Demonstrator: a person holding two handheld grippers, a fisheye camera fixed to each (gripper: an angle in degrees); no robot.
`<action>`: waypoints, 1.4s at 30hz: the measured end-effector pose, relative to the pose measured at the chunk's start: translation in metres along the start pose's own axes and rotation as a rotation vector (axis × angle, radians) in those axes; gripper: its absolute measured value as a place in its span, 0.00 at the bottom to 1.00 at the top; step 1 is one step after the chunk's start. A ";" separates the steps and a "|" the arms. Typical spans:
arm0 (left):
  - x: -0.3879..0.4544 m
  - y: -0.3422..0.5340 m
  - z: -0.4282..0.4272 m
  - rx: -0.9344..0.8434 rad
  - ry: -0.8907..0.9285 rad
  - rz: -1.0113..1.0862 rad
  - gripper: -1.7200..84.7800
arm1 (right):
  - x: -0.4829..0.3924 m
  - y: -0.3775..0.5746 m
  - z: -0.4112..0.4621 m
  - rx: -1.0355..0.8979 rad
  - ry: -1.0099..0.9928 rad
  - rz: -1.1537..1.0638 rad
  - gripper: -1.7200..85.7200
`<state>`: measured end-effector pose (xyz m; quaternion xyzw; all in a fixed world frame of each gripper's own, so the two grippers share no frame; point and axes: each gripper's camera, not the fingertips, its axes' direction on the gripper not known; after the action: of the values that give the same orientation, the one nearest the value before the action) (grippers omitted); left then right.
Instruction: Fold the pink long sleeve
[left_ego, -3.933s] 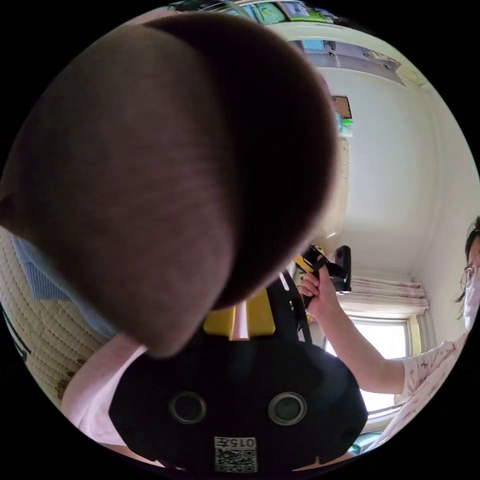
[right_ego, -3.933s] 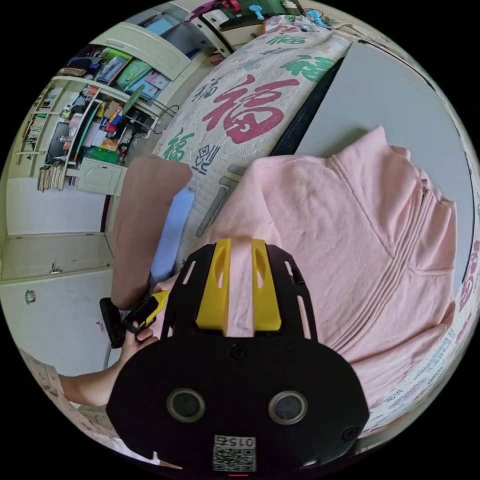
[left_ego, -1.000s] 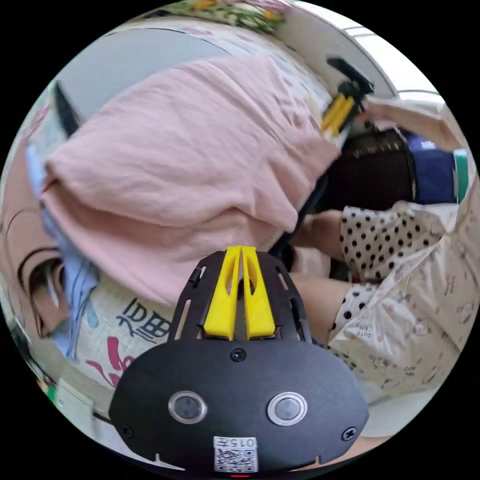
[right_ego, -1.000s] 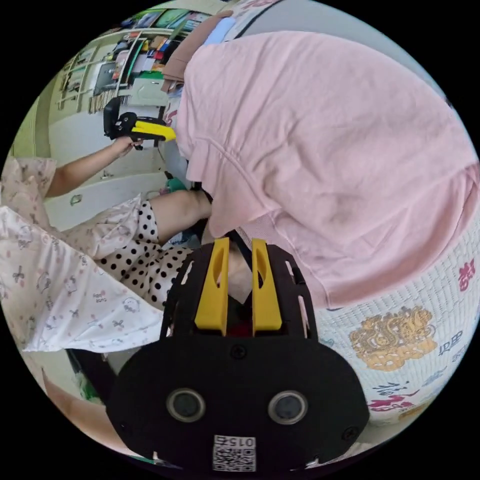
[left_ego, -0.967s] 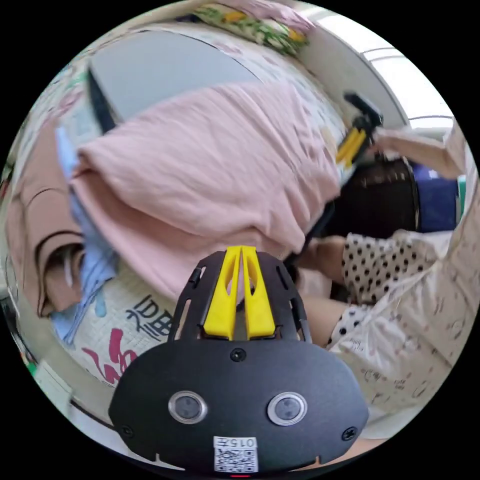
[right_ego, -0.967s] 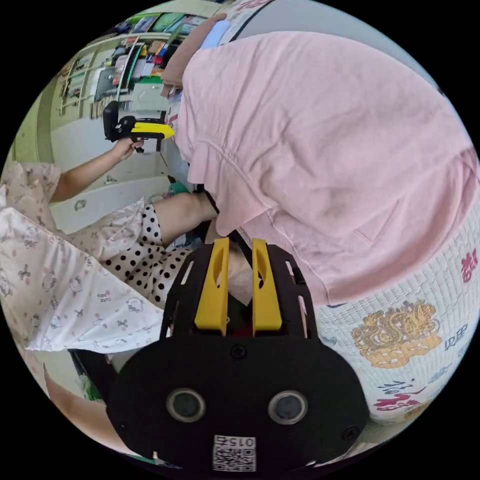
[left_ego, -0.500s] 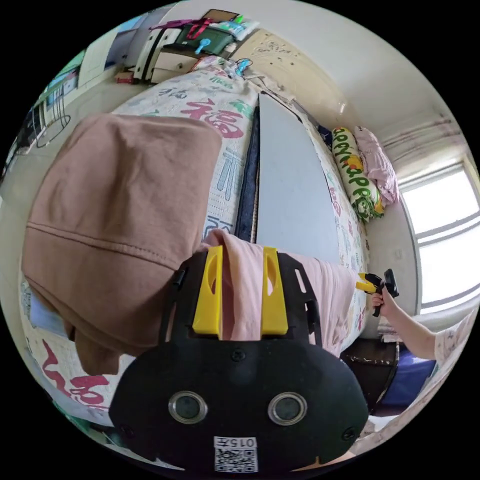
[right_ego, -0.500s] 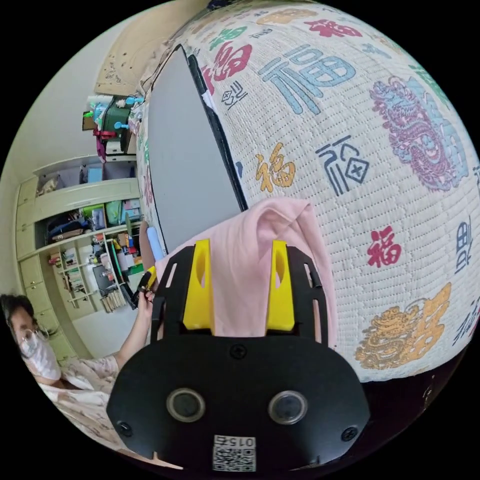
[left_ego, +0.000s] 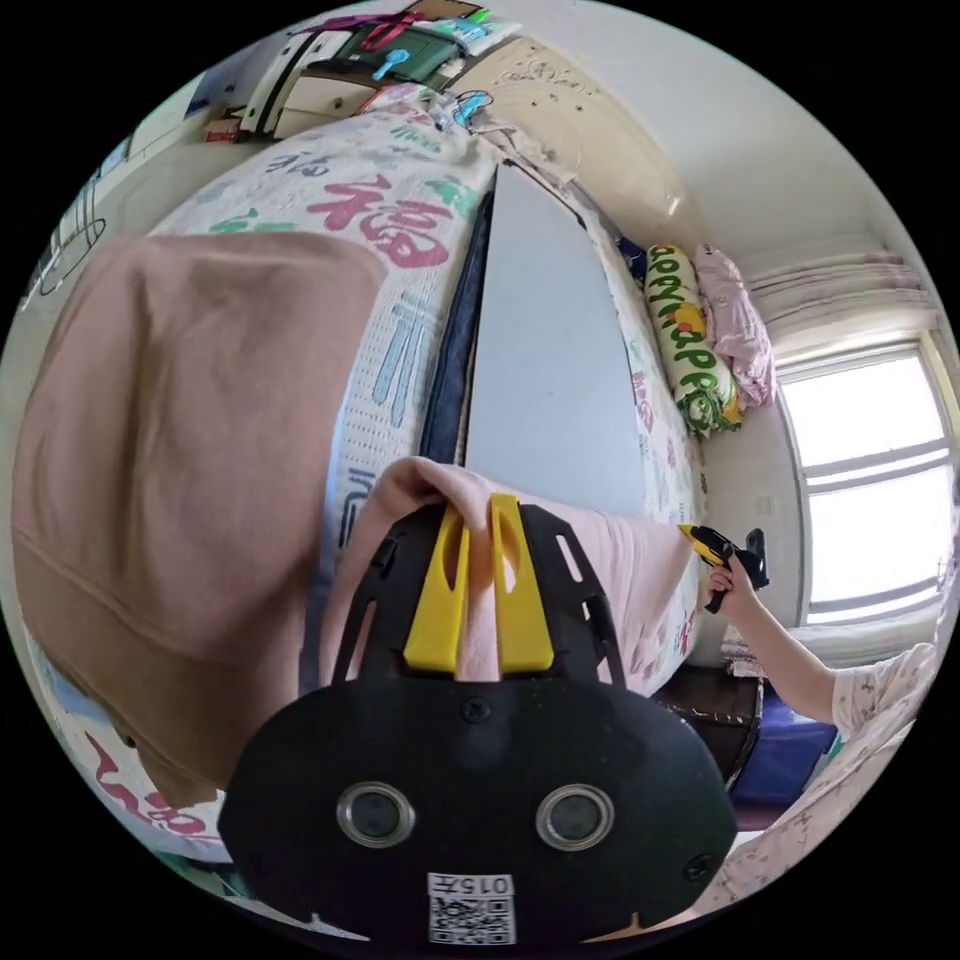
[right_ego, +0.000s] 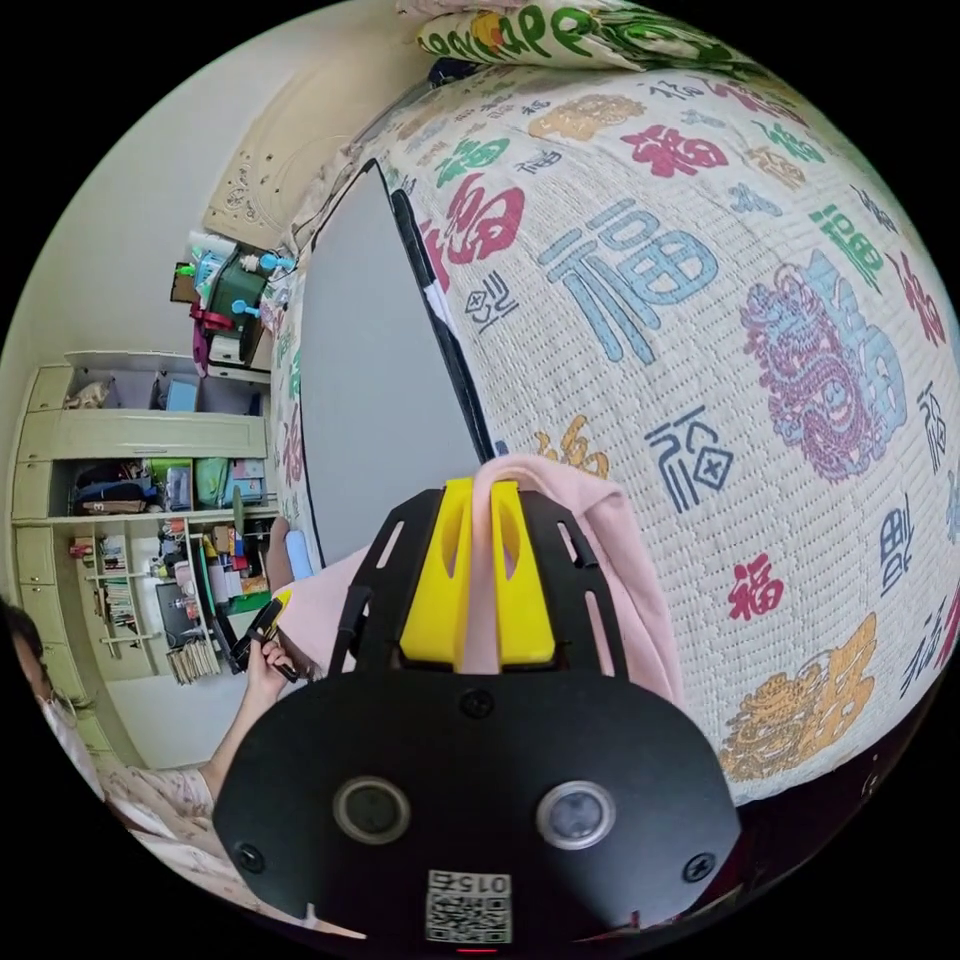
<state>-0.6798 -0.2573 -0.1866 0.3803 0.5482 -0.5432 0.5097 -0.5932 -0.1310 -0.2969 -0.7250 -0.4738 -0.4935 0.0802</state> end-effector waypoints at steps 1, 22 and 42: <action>0.002 -0.004 0.000 0.009 0.003 0.009 0.06 | -0.003 -0.002 0.000 0.014 0.000 -0.006 0.06; 0.186 0.014 0.083 -0.040 -0.006 0.679 0.16 | 0.139 0.261 0.009 -0.118 0.190 -0.014 0.15; 0.369 0.003 0.386 -0.730 -0.291 0.957 0.08 | 0.260 0.302 0.106 -0.242 0.262 -0.082 0.04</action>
<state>-0.6909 -0.6869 -0.5034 0.3071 0.3922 -0.0777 0.8636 -0.2772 -0.0733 -0.0382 -0.6390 -0.4255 -0.6399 0.0334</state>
